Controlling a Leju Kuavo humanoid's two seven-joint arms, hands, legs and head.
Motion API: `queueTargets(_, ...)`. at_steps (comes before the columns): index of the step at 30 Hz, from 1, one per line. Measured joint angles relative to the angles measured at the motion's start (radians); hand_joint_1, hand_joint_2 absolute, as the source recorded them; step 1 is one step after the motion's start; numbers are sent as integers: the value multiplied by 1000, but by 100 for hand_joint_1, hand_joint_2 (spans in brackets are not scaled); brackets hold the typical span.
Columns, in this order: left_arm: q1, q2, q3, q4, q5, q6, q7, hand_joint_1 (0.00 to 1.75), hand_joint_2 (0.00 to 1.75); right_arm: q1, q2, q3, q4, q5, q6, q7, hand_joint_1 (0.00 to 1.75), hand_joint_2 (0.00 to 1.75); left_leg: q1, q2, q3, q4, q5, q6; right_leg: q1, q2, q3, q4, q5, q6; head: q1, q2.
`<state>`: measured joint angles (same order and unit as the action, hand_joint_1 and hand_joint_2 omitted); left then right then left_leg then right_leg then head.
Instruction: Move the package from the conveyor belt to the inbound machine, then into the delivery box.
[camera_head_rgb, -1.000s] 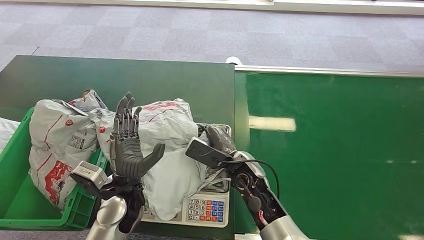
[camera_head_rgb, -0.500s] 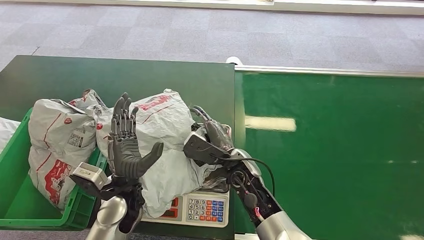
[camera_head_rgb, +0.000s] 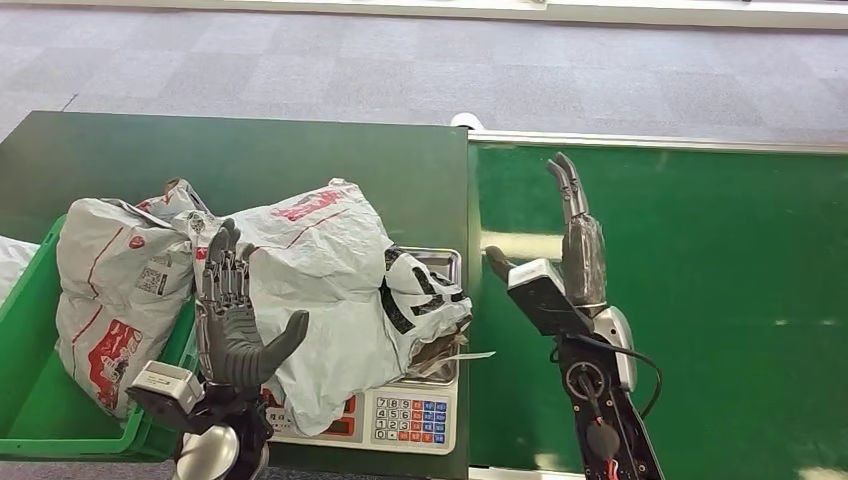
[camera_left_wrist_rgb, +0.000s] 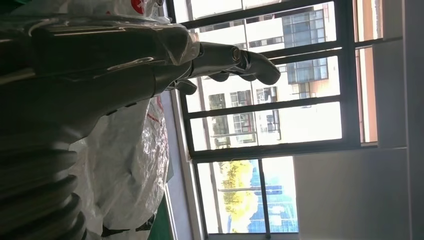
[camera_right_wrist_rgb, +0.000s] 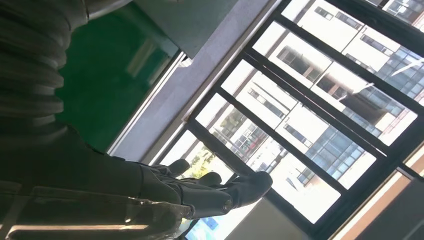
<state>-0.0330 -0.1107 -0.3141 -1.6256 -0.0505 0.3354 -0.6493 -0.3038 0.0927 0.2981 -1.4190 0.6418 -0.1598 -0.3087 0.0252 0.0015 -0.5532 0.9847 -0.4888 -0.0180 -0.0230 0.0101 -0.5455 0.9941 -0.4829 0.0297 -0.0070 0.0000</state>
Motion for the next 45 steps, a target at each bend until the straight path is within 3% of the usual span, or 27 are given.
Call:
queueTargets(12, 31, -2, 14, -14, -11, -3, -1, 0, 175, 81, -41, -60, -101, -46, -30, -23, 0, 175, 0, -1, 1, 0, 0, 0, 0, -1, 1, 0, 0, 0, 0, 0)
queueTargets(16, 81, 3, 31, -28, -30, -15, 2, 0, 175, 213, -83, -140, -188, -150, -68, -96, 0, 175, 0, -3, -1, 0, -1, 0, 0, -2, 0, 0, -1, 0, 0, 0)
queueTargets(20, 132, 12, 44, -47, -98, 11, 7, 0, 175, 392, -90, -247, -323, -203, -101, -129, 0, 175, 0, -4, -1, 0, -3, -1, 0, -3, -1, 0, -3, 0, 0, 0)
queueTargets(25, 135, 26, 41, -59, -362, 68, 72, 0, 175, 632, -32, -315, -478, -155, -129, -177, 0, 175, 1, -5, -1, -1, -4, -2, 1, -5, 1, 0, -6, -2, 0, 0)
queueTargets(28, 105, 50, 34, -62, -560, 64, 160, 0, 175, 710, 5, -309, -518, -105, -144, -184, 0, 175, 1, -3, 1, -1, -4, -3, 1, -5, 1, 1, -6, -3, 0, 0)
queueTargets(36, -29, 172, 19, -40, -876, -61, 372, 0, 175, 718, 23, -246, -528, -61, -127, -166, 0, 175, 1, -3, 5, -1, -2, -2, 1, -5, 5, 1, -4, -3, 0, 0)
queueTargets(45, -148, 231, 16, 10, -921, -92, 432, 0, 175, 697, 24, -199, -529, -45, -108, -164, 0, 175, 1, -2, 4, -1, -2, -2, 1, -4, 4, 1, -4, -3, 0, 0)
